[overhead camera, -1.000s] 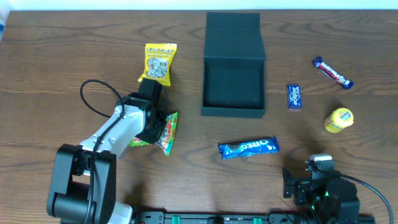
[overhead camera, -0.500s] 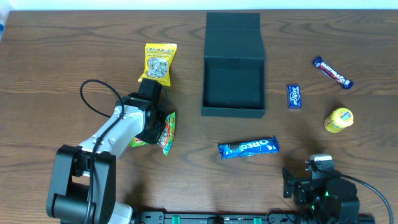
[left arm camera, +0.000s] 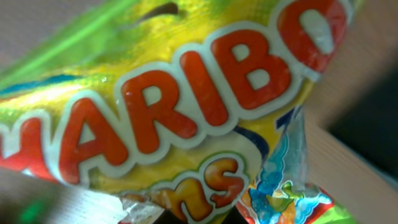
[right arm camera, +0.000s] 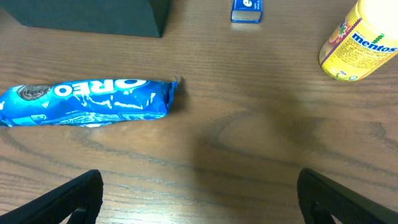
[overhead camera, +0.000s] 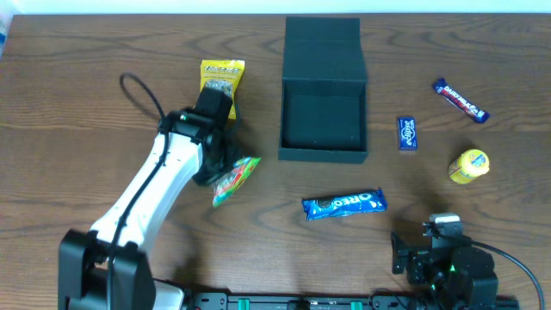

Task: Pack container
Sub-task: 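Lift the Haribo bag and carry it into the black box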

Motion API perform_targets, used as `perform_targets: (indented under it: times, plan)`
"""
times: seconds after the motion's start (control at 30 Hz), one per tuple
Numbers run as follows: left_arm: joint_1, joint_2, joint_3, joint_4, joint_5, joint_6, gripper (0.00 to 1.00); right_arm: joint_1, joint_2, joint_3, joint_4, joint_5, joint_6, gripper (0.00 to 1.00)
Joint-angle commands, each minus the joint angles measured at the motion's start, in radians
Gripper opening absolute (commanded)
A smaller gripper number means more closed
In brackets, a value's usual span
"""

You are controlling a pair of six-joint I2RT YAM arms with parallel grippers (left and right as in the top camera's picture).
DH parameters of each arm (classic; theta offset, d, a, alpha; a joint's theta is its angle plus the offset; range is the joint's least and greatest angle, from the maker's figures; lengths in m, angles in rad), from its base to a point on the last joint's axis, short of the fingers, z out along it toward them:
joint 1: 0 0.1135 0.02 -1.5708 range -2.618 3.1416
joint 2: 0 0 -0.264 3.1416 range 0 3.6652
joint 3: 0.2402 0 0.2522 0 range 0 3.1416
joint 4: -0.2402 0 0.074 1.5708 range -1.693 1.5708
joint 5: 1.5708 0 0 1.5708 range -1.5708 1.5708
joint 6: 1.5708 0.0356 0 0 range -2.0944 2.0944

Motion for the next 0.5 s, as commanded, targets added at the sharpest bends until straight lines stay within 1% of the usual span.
perform_targets:
  times: [0.0,0.13,0.23,0.37,0.47]
  plan:
    - [-0.062,-0.026,0.155,-0.08,-0.036,0.18,0.06,-0.01,-0.008,-0.007,-0.006,-0.003,-0.011,0.99]
    - [-0.156,-0.005,0.33,-0.162,-0.049,0.276,0.05,-0.01,-0.008,-0.007,-0.006,-0.003,-0.012,0.99]
    - [-0.219,0.048,0.448,-0.216,-0.052,0.351,0.05,-0.01,-0.008,-0.007,-0.006,-0.003,-0.011,0.99]
    - [-0.304,0.177,0.632,-0.306,-0.079,0.446,0.05,-0.01,-0.008,-0.007,-0.006,-0.004,-0.012,0.99]
    - [-0.341,0.268,0.743,-0.339,-0.079,0.49,0.06,-0.01,-0.008,-0.007,-0.006,-0.003,-0.012,0.99]
